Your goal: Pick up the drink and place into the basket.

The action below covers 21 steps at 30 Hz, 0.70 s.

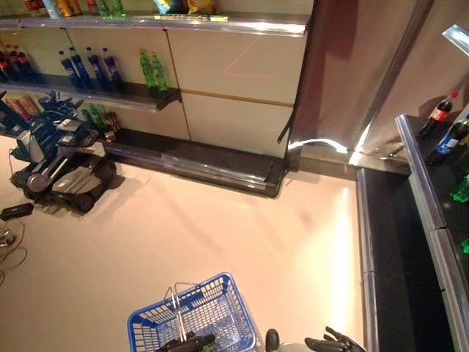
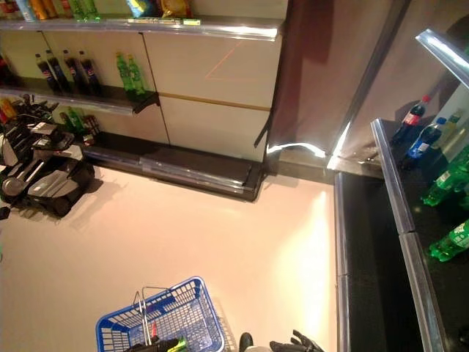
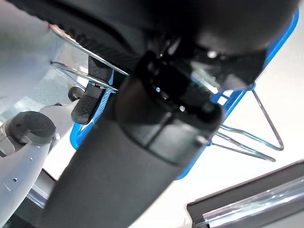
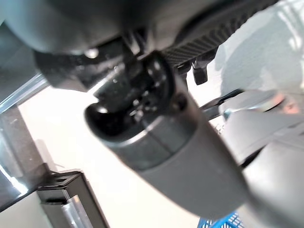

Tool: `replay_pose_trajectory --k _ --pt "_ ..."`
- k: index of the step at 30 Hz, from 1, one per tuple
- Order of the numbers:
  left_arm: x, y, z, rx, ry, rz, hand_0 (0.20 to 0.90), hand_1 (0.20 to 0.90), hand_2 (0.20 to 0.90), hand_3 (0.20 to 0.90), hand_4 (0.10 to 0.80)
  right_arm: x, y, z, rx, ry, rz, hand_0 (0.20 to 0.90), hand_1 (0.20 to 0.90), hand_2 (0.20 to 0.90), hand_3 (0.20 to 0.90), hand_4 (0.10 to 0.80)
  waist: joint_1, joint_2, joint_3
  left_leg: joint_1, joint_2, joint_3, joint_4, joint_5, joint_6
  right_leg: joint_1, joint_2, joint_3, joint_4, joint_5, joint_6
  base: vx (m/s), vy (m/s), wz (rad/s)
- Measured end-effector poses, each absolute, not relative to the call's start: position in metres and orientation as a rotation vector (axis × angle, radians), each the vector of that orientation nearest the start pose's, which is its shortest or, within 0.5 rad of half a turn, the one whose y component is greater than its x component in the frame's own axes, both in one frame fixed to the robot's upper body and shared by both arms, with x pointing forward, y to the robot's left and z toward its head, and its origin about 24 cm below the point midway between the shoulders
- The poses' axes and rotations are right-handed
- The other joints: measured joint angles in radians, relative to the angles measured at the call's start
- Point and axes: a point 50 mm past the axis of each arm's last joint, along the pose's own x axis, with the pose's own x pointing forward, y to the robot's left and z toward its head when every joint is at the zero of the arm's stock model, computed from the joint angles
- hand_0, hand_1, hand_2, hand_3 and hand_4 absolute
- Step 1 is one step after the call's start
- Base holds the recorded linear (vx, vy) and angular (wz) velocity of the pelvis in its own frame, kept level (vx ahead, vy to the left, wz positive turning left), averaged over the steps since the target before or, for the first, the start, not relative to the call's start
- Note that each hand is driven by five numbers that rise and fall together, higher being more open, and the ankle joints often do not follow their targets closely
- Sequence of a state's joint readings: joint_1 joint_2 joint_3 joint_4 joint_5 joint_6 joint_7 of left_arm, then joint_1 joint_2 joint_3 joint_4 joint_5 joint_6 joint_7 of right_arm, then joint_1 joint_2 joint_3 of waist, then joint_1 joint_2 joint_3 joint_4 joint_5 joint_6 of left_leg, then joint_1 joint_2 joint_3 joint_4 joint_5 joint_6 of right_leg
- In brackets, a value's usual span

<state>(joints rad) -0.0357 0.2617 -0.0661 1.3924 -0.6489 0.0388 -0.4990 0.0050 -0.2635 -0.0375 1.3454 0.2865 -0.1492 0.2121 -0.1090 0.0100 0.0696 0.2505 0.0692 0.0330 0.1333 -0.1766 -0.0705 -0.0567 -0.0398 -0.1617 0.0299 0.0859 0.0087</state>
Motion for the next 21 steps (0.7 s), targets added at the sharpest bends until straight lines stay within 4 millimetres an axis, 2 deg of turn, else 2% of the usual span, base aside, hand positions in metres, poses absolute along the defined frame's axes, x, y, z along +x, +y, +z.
replay_pose_trajectory --k 2,3,4,5,6,7,8,9,10,11,12,14,15,17,18,19,20,21 --pt "0.083 0.23 -0.159 -0.598 1.123 0.121 0.3 0.3 0.3 0.2 0.1 0.077 -0.25 -0.159 0.139 1.14 -0.201 0.9 0.9 0.9 0.9 0.8 0.004 -0.005 0.014 -0.088 -0.011 0.01 0.199 -0.008 -0.027 0.026 0.006 0.003 -0.015 -0.01 -0.008 0.159 -0.246 -0.22" --pt "0.09 0.233 -0.157 -0.611 1.083 0.132 0.3 0.3 0.3 0.2 0.1 0.076 -0.251 -0.159 0.138 1.143 -0.201 0.9 0.9 0.9 0.9 0.8 0.015 -0.006 0.02 -0.177 -0.001 0.024 0.387 0.001 -0.042 0.007 0.009 -0.034 0.071 -0.062 -0.041 0.145 -0.201 -0.46" --pt "0.098 0.234 -0.154 -0.62 1.049 0.135 0.3 0.3 0.3 0.2 0.1 0.072 -0.251 -0.16 0.133 1.159 -0.201 0.9 0.9 0.9 0.9 0.8 0.026 -0.006 0.034 -0.221 0.004 0.04 0.49 0.049 -0.097 0.017 0.003 -0.015 0.065 -0.078 -0.05 0.132 -0.077 -0.52" --pt "0.1 0.238 -0.153 -0.627 1.027 0.148 0.3 0.3 0.3 0.2 0.1 0.067 -0.25 -0.161 0.119 1.179 -0.185 0.9 0.9 0.9 0.9 0.8 0.045 -0.025 0.032 -0.248 0.004 0.043 0.552 0.122 -0.116 0.059 -0.004 0.003 0.013 -0.062 -0.061 0.182 0.005 -0.5" --pt "0.103 0.239 -0.151 -0.622 1.02 0.141 0.3 0.3 0.3 0.2 0.1 0.063 -0.251 -0.161 0.111 1.194 -0.18 0.9 0.9 0.9 0.9 0.8 0.047 -0.033 0.034 -0.258 0.012 0.067 0.532 0.097 -0.077 0.086 -0.006 0.006 -0.031 -0.052 -0.067 0.2 0.084 -0.34" --pt "0.105 0.238 -0.151 -0.616 1.017 0.129 0.3 0.3 0.3 0.2 0.1 0.063 -0.251 -0.161 0.104 1.198 -0.176 0.9 0.9 0.9 0.9 0.8 0.048 -0.03 0.035 -0.254 0.017 0.099 0.432 0.074 -0.039 0.099 -0.007 0.012 -0.055 -0.046 -0.07 0.22 0.117 -0.19" --pt "0.107 0.234 -0.151 -0.626 1.014 0.116 0.3 0.3 0.3 0.2 0.1 0.064 -0.254 -0.16 0.091 1.195 -0.173 0.9 0.9 0.9 0.9 0.8 0.048 -0.022 0.033 -0.251 0.011 0.102 0.283 0.068 -0.023 0.103 -0.006 0.021 -0.07 -0.042 -0.072 0.236 0.121 -0.19" --pt "0.111 0.228 -0.151 -0.645 1.003 0.107 0.3 0.3 0.3 0.2 0.1 0.066 -0.256 -0.159 0.086 1.191 -0.174 0.9 0.9 0.9 0.9 0.8 0.049 -0.02 0.034 -0.251 0.002 0.102 0.133 0.071 -0.026 0.106 -0.004 0.04 -0.088 -0.036 -0.073 0.189 0.088 -0.16" --pt "0.112 0.226 -0.152 -0.658 0.999 0.107 0.3 0.3 0.3 0.2 0.1 0.068 -0.257 -0.159 0.083 1.19 -0.173 0.9 0.9 0.9 0.9 0.8 0.054 -0.021 0.034 -0.247 -0.003 0.098 0.059 0.079 -0.027 0.108 -0.003 0.049 -0.095 -0.035 -0.073 0.211 0.074 -0.24" --pt "0.113 0.221 -0.152 -0.69 0.992 0.101 0.3 0.3 0.3 0.2 0.1 0.072 -0.257 -0.158 0.081 1.181 -0.17 0.9 0.9 0.9 0.9 0.8 0.054 -0.019 0.034 -0.237 -0.01 0.097 -0.12 0.134 -0.032 0.121 0.004 0.063 -0.122 -0.028 -0.072 0.201 0.058 -0.25" --pt "0.115 0.216 -0.152 -0.721 0.986 0.098 0.3 0.3 0.3 0.2 0.1 0.077 -0.257 -0.157 0.08 1.171 -0.169 0.9 0.9 0.9 0.9 0.8 0.053 -0.009 0.041 -0.238 0.0 0.095 -0.214 0.185 -0.041 0.131 0.018 0.069 -0.123 -0.032 -0.07 0.261 0.066 -0.32" --pt "0.12 0.208 -0.152 -0.762 0.965 0.099 0.3 0.3 0.3 0.2 0.1 0.082 -0.258 -0.156 0.077 1.159 -0.168 0.9 0.9 0.9 0.9 0.8 0.06 0.008 0.047 -0.28 0.022 0.095 -0.225 0.231 -0.053 0.147 0.044 0.091 -0.123 -0.046 -0.071 0.268 0.053 -0.4" --pt "0.121 0.206 -0.152 -0.769 0.961 0.093 0.3 0.3 0.3 0.2 0.1 0.083 -0.259 -0.155 0.075 1.155 -0.168 0.9 0.9 0.9 0.9 0.8 0.058 0.016 0.042 -0.296 0.025 0.095 -0.22 0.239 -0.064 0.154 0.047 0.094 -0.123 -0.056 -0.063 0.302 0.061 -0.36" --pt "0.122 0.201 -0.153 -0.782 0.958 0.084 0.3 0.3 0.3 0.2 0.1 0.082 -0.261 -0.155 0.072 1.157 -0.173 0.9 0.9 0.9 0.9 0.8 0.053 0.019 0.042 -0.311 0.028 0.095 -0.216 0.239 -0.066 0.171 0.047 0.115 -0.122 -0.074 -0.047 0.285 0.067 -0.33" --pt "0.12 0.196 -0.154 -0.795 0.963 0.077 0.3 0.3 0.3 0.2 0.1 0.078 -0.265 -0.155 0.065 1.168 -0.182 0.9 0.9 0.9 0.9 0.8 0.053 0.029 0.036 -0.307 0.033 0.093 -0.219 0.239 -0.066 0.188 0.043 0.141 -0.122 -0.089 -0.029 0.372 0.109 -0.54" --pt "0.117 0.192 -0.155 -0.808 0.971 0.075 0.3 0.3 0.3 0.2 0.1 0.073 -0.269 -0.154 0.058 1.176 -0.192 0.9 0.9 0.9 0.9 0.8 0.053 0.04 0.03 -0.292 0.029 0.091 -0.217 0.276 -0.052 0.191 0.039 0.163 -0.122 -0.103 -0.011 0.421 0.122 -0.8" --pt "0.111 0.191 -0.157 -0.821 0.98 0.081 0.3 0.3 0.3 0.2 0.1 0.071 -0.27 -0.154 0.056 1.183 -0.197 0.9 0.9 0.9 0.9 0.8 0.057 0.041 0.026 -0.268 0.009 0.08 -0.218 0.302 -0.023 0.197 0.026 0.202 -0.122 -0.114 0.003 0.431 0.122 -1.02" --pt "0.105 0.193 -0.158 -0.837 0.977 0.099 0.3 0.3 0.3 0.2 0.1 0.068 -0.268 -0.155 0.057 1.194 -0.191 0.9 0.9 0.9 0.9 0.8 0.065 0.037 0.023 -0.245 -0.019 0.06 -0.217 0.296 0.027 0.197 0.016 0.225 -0.12 -0.119 0.019 0.279 0.075 -1.02"
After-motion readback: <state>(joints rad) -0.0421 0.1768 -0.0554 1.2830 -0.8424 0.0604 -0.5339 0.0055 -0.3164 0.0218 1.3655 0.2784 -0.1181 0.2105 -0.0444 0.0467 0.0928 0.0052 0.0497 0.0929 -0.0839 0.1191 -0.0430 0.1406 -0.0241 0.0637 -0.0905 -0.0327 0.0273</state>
